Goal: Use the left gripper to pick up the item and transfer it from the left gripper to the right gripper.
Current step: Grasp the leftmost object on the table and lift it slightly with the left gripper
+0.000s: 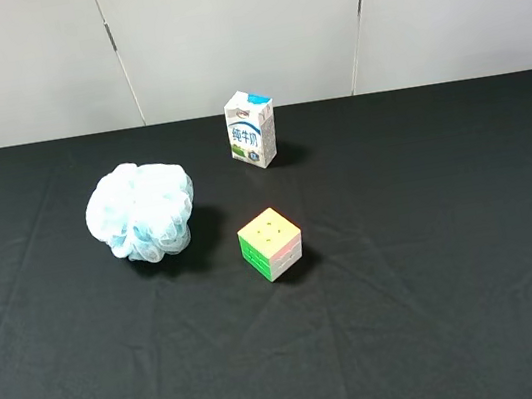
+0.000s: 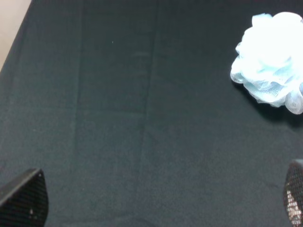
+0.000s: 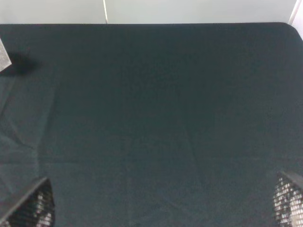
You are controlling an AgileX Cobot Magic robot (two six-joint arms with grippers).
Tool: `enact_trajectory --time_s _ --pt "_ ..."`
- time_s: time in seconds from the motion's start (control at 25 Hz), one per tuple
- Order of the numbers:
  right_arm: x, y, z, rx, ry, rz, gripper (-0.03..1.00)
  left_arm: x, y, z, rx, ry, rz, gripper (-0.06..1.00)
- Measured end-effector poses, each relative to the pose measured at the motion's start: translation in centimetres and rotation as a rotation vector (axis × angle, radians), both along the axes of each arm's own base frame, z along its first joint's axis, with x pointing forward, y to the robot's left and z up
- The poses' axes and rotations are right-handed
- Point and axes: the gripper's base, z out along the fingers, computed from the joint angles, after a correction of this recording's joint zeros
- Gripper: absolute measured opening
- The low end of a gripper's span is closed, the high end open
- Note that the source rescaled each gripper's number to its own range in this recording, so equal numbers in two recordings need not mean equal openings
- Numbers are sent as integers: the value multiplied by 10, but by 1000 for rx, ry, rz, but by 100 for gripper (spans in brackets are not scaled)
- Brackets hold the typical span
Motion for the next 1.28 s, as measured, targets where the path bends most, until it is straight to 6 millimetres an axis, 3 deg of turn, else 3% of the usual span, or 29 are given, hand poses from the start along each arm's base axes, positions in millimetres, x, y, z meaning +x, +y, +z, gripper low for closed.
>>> enact_trajectory --time_s 0.28,0.56,0.92,1.28 --pt "0 0 0 0 0 0 100 60 -3 16 -29 168 -66 100" --pt "0 0 0 0 0 0 100 124 -13 14 -76 324 -157 100" --pt "0 0 0 0 -1 0 100 198 -50 -20 -49 505 -306 100" --pt "0 0 0 0 -1 0 100 243 -95 -61 -11 601 -413 100"
